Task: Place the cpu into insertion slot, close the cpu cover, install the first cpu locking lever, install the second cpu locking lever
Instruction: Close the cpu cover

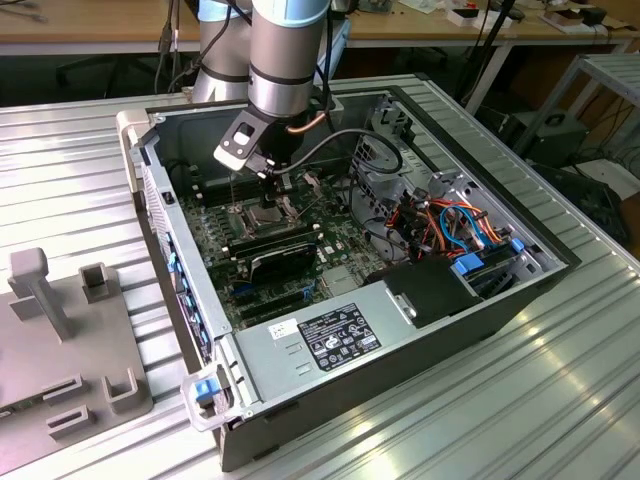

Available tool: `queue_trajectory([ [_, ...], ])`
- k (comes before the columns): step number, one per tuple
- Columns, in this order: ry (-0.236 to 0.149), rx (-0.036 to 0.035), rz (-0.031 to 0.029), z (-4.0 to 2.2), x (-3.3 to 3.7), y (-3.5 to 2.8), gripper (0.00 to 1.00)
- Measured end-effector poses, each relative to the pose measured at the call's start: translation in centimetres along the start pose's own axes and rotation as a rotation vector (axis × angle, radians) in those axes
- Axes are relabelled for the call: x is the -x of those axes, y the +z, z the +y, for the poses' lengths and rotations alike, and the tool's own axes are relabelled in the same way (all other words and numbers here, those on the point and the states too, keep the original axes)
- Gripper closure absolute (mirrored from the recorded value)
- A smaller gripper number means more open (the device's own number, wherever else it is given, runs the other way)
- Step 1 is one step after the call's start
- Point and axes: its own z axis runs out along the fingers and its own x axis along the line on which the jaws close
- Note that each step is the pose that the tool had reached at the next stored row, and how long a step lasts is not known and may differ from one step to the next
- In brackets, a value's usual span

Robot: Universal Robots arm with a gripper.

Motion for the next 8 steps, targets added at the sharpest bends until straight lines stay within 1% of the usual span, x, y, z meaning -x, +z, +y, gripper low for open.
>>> queue_trajectory([
  [8,-0.003,0.0001,0.0001,0.00,0.00,-0.05,0.89],
])
